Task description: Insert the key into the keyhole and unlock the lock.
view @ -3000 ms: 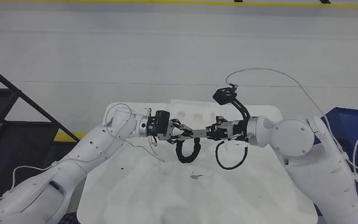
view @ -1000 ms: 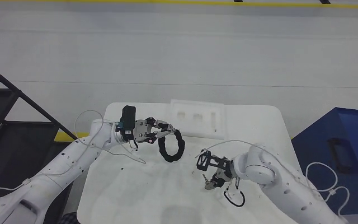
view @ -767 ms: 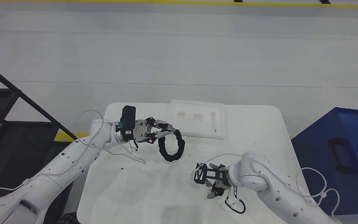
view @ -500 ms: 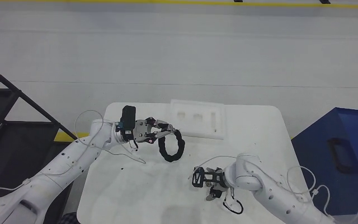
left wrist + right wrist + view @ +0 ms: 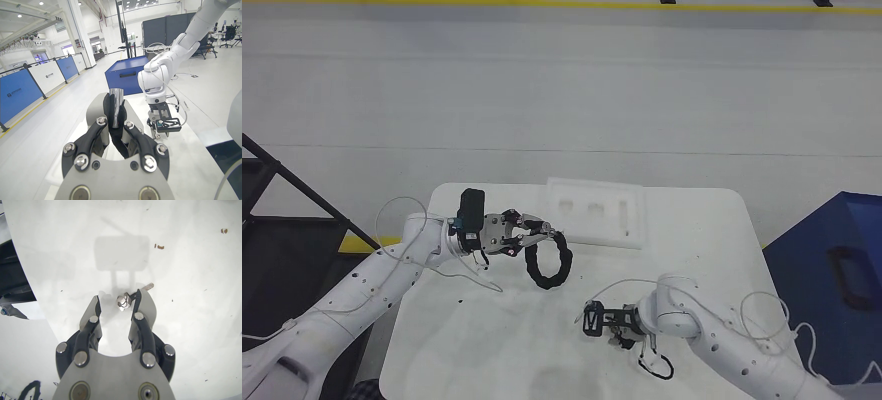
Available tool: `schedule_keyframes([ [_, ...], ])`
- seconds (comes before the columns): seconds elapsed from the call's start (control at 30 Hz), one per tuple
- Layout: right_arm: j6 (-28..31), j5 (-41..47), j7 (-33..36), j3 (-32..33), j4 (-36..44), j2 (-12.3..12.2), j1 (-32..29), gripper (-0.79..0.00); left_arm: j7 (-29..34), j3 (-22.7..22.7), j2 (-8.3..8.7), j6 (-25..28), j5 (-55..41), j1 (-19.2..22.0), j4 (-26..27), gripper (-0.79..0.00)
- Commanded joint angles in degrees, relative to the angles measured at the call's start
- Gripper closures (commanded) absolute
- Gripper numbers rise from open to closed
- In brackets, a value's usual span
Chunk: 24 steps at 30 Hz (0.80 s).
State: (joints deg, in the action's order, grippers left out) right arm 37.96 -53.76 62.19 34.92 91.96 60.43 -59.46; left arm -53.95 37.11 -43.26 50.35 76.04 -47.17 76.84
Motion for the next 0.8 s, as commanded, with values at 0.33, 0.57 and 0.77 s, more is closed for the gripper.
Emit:
schedule_keyframes([
  [0.33,-1.37,-1.37,-0.67,-0.7,-0.93,0.25,0.45,0.0,0.0,0.0,0.0,0.0,0.0,0.0,0.0,0.0],
  [0.57,-0.82,-1.84,-1.9,0.81,3.13,-0.46,-0.3,0.0,0.0,0.0,0.0,0.0,0.0,0.0,0.0,0.0],
  [0.77,-1.11,-0.43,-2.74,4.27,6.42,-1.51,-0.81,0.0,0.0,0.0,0.0,0.0,0.0,0.0,0.0,0.0],
])
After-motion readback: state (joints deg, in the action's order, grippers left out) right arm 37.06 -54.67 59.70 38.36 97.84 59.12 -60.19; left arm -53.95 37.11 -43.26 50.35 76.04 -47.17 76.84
